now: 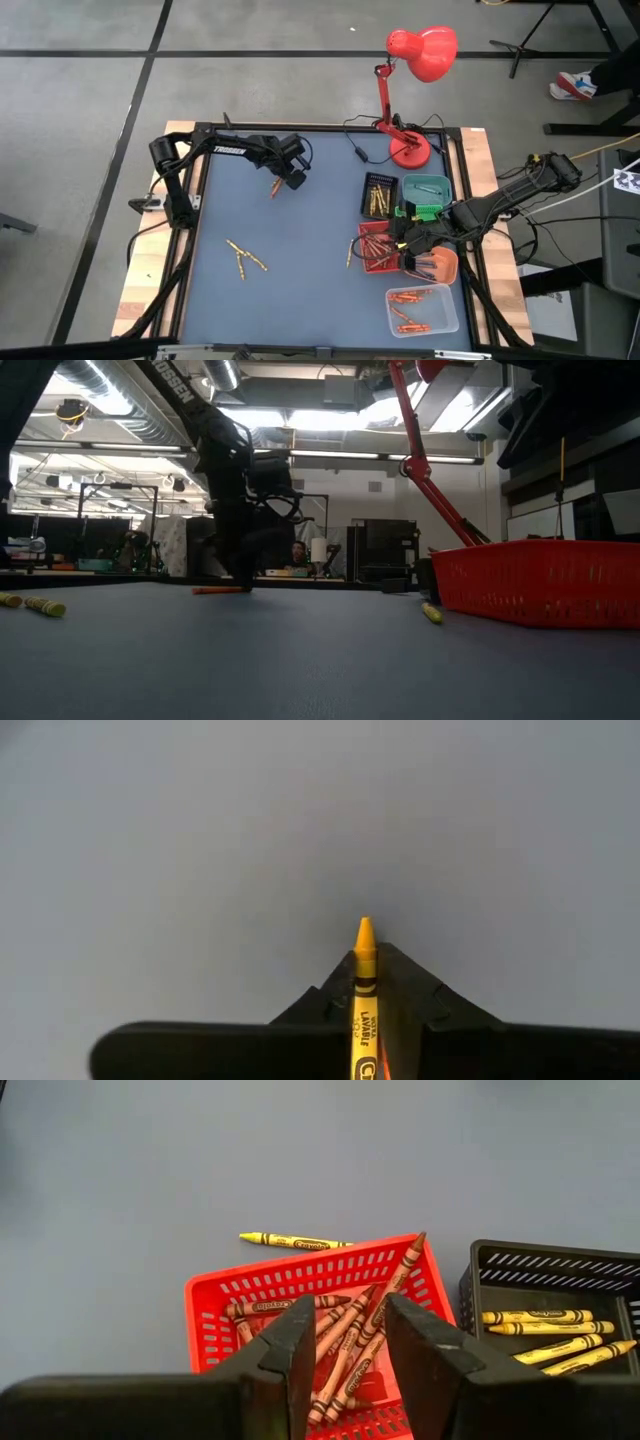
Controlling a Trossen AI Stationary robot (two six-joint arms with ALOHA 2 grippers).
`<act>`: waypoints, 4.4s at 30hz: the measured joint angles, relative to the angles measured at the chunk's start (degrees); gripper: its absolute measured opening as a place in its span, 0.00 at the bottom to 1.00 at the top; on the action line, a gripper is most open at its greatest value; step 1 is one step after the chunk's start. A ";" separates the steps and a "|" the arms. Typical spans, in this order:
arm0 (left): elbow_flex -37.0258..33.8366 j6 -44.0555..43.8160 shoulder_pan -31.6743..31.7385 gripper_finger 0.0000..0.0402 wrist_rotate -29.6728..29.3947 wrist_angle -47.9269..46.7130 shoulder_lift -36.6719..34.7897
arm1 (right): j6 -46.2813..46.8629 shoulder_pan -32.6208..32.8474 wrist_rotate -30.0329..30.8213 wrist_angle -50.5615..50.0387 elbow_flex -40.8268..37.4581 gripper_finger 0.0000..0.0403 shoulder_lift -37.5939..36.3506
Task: Sort crayons
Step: Put the yellow crayon into the black basket, then put the orange crayon into the transparent bin
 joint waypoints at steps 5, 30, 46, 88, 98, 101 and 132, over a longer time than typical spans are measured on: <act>0.00 0.84 0.00 0.01 -1.39 0.89 0.00 | 0.00 0.00 0.00 0.00 0.00 0.30 0.00; 0.00 -3.24 -11.50 0.01 12.65 53.68 0.13 | -0.04 0.00 0.00 0.42 0.00 0.30 0.00; 0.84 1.45 -21.68 0.01 1.22 74.59 7.11 | -0.07 0.02 0.02 4.47 0.02 0.30 0.04; 17.62 10.09 -20.22 0.23 12.45 52.63 16.56 | -0.07 0.00 0.02 4.68 0.02 0.30 0.00; 17.64 16.36 -20.30 0.23 11.99 5.43 2.28 | -0.07 0.02 0.00 4.66 -0.02 0.30 0.00; 17.64 15.86 -20.51 0.23 11.84 -6.67 0.56 | -0.07 0.01 0.01 4.70 -0.02 0.30 0.00; 2.01 8.33 -22.75 0.12 7.72 -12.54 0.55 | -0.04 0.00 0.02 8.76 -0.02 0.30 0.00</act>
